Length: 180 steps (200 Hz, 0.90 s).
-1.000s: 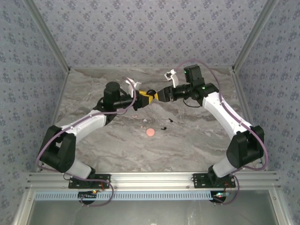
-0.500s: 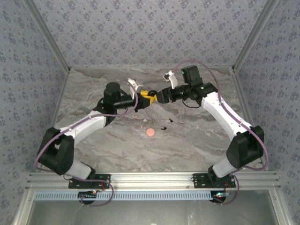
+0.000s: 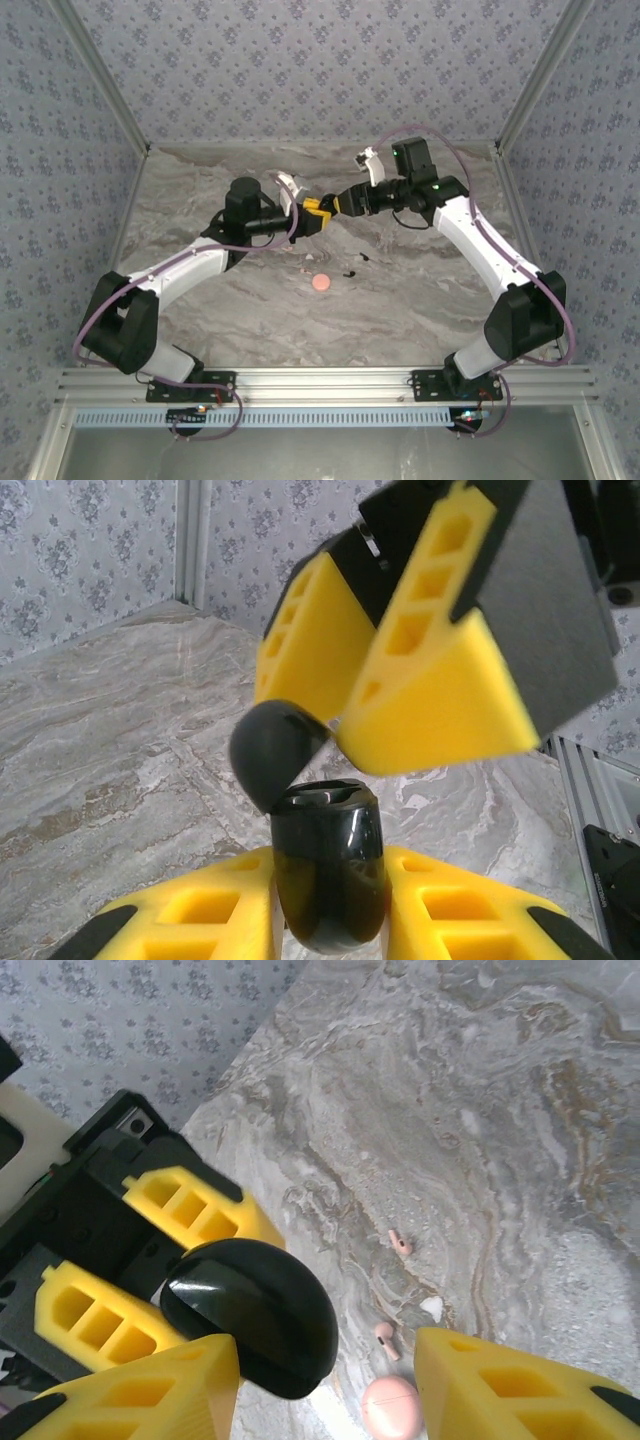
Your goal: Insert wireless bluetooth earbuds into charging case
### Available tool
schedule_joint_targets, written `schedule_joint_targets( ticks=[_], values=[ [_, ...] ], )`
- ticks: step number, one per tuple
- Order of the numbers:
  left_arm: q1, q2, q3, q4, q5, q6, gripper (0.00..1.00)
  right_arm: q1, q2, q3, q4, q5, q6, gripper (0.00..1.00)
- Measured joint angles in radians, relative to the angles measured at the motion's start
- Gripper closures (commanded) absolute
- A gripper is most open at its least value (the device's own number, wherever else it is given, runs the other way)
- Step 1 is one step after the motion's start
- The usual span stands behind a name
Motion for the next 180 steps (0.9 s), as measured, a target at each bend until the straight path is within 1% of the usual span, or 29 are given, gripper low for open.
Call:
schedule_joint_targets(
  ticks=[17, 63, 107, 180],
  values=[
    [-0.003, -0.005, 0.000, -0.004, 0.003, 0.006, 0.75, -0.005, -0.004, 0.000, 0.009, 0.000, 0.006, 0.51],
    [-0.005, -0.011, -0.003, 0.006, 0.003, 0.003, 0.76, -0.005, -0.005, -0.001, 0.027, -0.010, 0.010, 0.51],
    [-0.006, -0.011, -0.006, 0.008, 0.002, -0.012, 0.79, -0.004, -0.005, -0.001, 0.027, -0.037, 0.010, 0.52],
    [-0.006, -0.011, -0.020, 0.035, -0.047, -0.047, 0.79, -0.004, -0.019, -0.019, 0.034, -0.043, 0.021, 0.52]
  ],
)
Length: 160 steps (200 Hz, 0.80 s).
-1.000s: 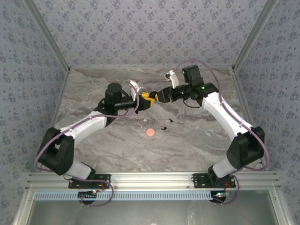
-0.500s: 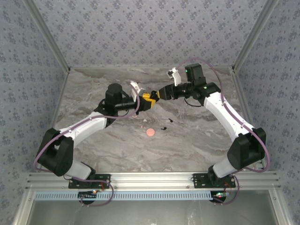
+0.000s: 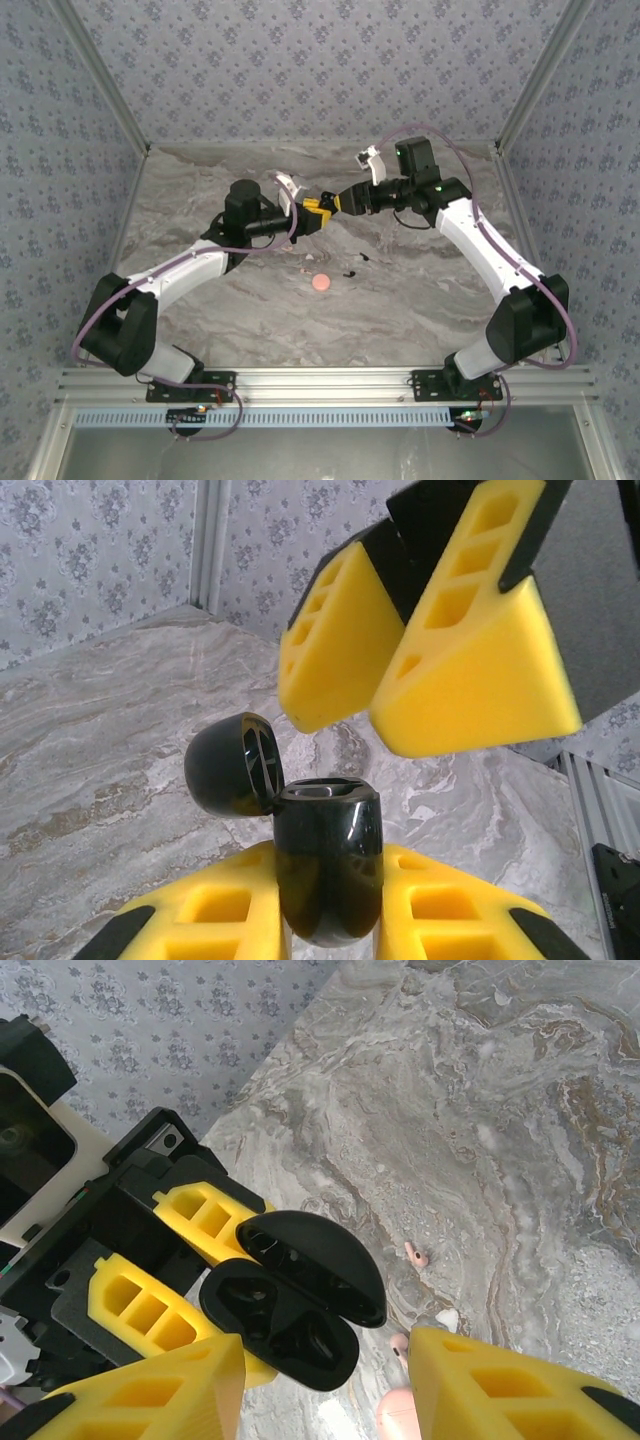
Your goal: Insert wireless bluetooth earbuds into charging case
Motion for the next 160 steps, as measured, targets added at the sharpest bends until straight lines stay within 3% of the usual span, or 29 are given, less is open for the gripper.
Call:
schedule_joint_targets(
  ticks=[56, 160],
  values=[
    [0.000, 0.000, -0.005, 0.024, -0.007, -0.007, 0.79, -0.032, -0.015, -0.035, 0.042, -0.006, 0.077, 0.49],
    [0.000, -0.002, -0.028, 0.109, 0.027, -0.038, 0.79, -0.090, -0.037, -0.107, 0.195, -0.193, 0.214, 0.43]
  ],
)
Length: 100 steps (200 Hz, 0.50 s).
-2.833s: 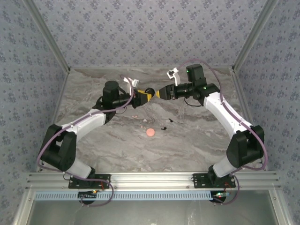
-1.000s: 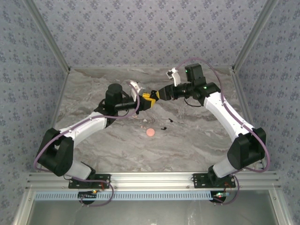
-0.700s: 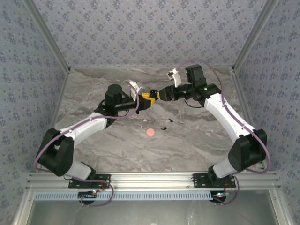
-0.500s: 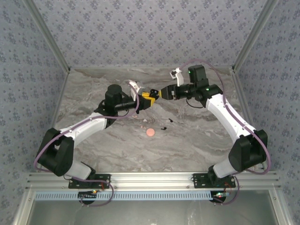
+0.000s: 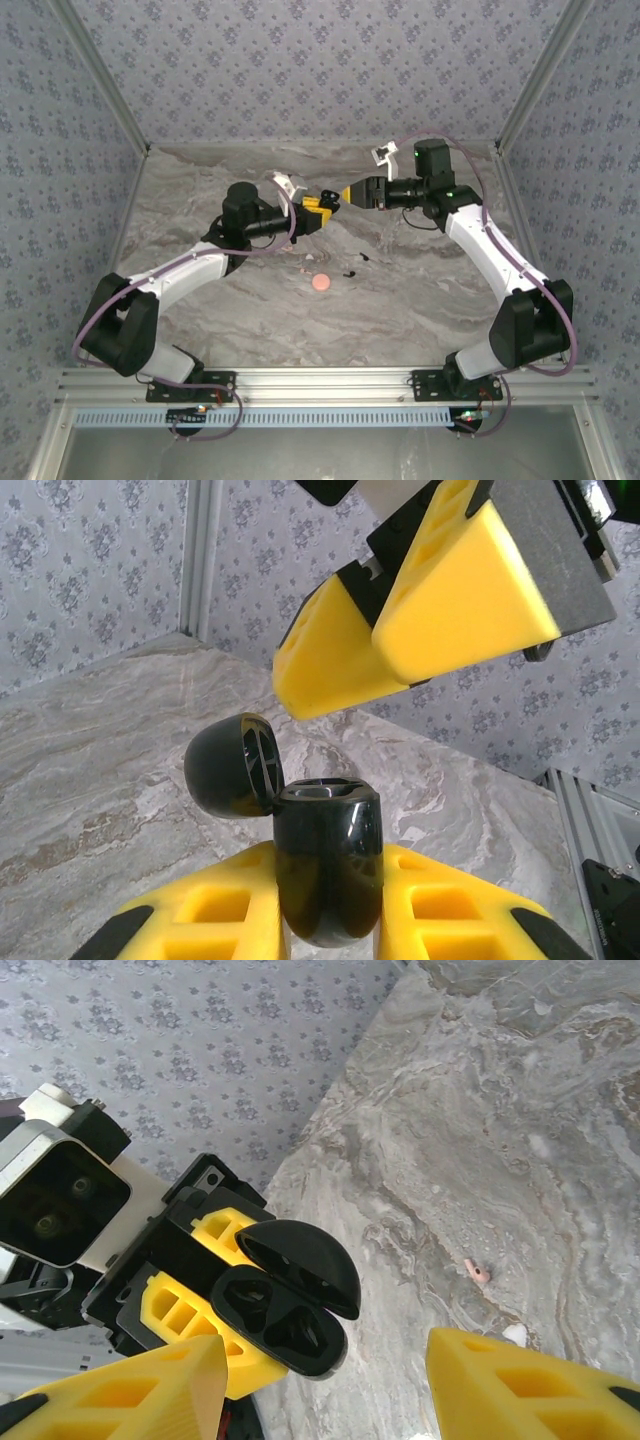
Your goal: Insert wireless bluetooth earbuds into charging case
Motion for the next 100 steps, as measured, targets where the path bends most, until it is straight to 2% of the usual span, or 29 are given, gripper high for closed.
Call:
schedule_joint_targets(
  ticks=[100],
  values=[
    [0.000, 0.000, 0.000, 0.021, 0.032, -0.011, 0.79, 0.037, 0.037, 0.006, -0.013, -0.017, -0.008, 0.46]
  ],
)
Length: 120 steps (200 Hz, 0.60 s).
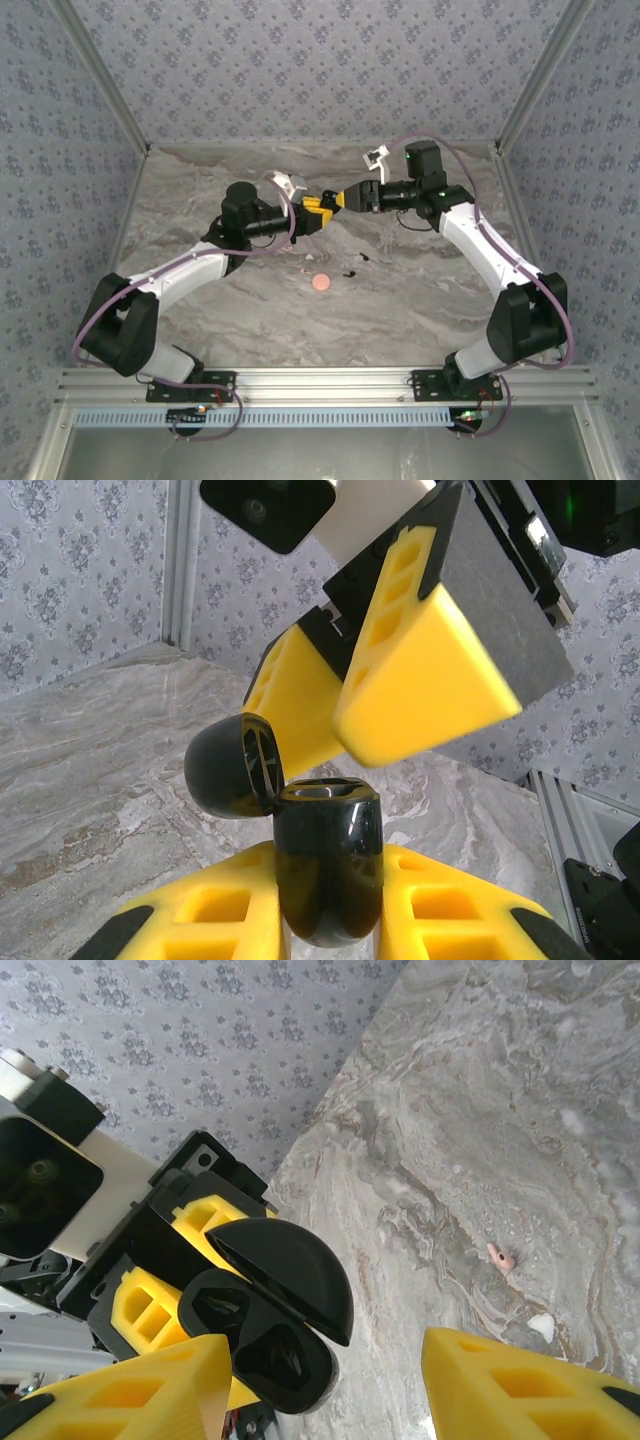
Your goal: Insert wireless bluetooth earbuds into charging case
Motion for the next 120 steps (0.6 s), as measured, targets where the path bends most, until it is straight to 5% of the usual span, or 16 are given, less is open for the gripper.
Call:
schedule_joint_targets(
  ticks=[120],
  values=[
    [0.002, 0.000, 0.000, -0.035, -0.005, 0.001, 0.76, 0.037, 0.041, 0.061, -0.065, 0.001, -0.044, 0.61]
  ],
)
